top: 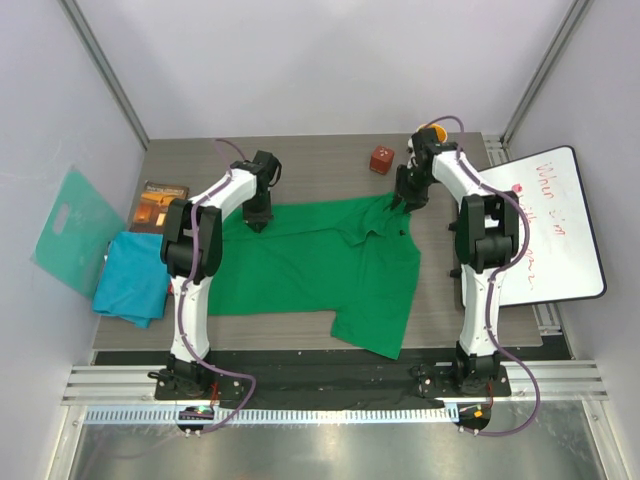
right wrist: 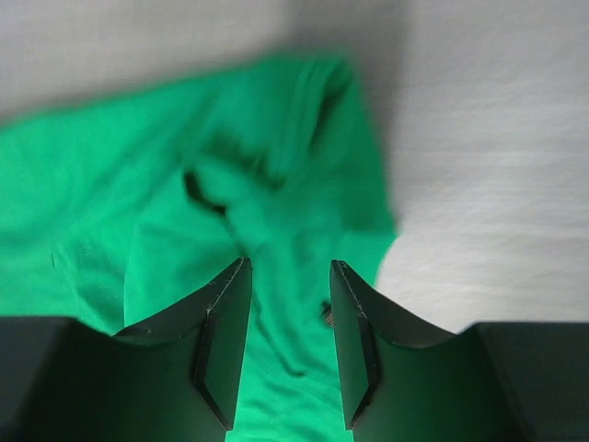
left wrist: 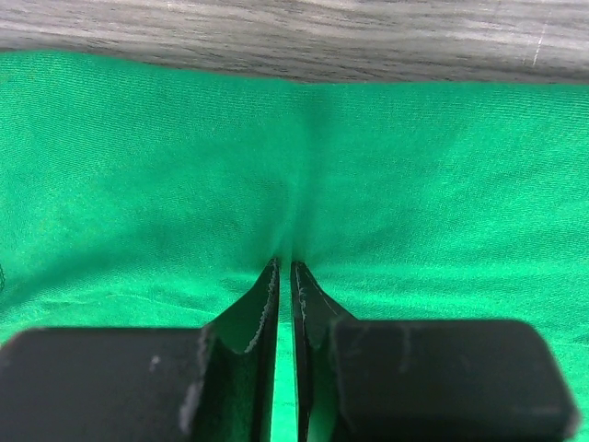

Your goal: Fold and stack the t-shirts

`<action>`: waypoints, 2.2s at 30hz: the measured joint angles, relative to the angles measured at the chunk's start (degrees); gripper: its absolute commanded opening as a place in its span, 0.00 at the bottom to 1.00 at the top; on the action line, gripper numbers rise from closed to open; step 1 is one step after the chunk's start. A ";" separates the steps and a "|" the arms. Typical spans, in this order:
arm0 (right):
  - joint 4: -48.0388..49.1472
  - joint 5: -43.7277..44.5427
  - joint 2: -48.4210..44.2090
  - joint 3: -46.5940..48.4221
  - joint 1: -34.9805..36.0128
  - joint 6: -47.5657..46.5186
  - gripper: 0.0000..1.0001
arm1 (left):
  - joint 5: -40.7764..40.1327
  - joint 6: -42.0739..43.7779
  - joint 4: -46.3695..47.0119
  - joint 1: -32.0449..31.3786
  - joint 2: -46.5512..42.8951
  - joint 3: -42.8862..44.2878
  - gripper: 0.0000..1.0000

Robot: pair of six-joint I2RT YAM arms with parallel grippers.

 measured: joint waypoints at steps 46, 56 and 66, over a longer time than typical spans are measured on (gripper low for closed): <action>9.01 -8.68 -10.80 -19.02 11.15 8.22 0.29 | 0.02 0.00 1.31 -0.02 -0.87 -1.46 0.09; 7.39 -7.67 -10.80 -19.02 11.15 8.48 0.01 | 0.07 0.00 2.34 0.00 -1.49 -2.49 0.09; 1.60 -5.01 -10.99 -19.17 11.15 6.32 0.01 | 0.07 0.00 2.43 -0.02 -1.51 -2.56 0.09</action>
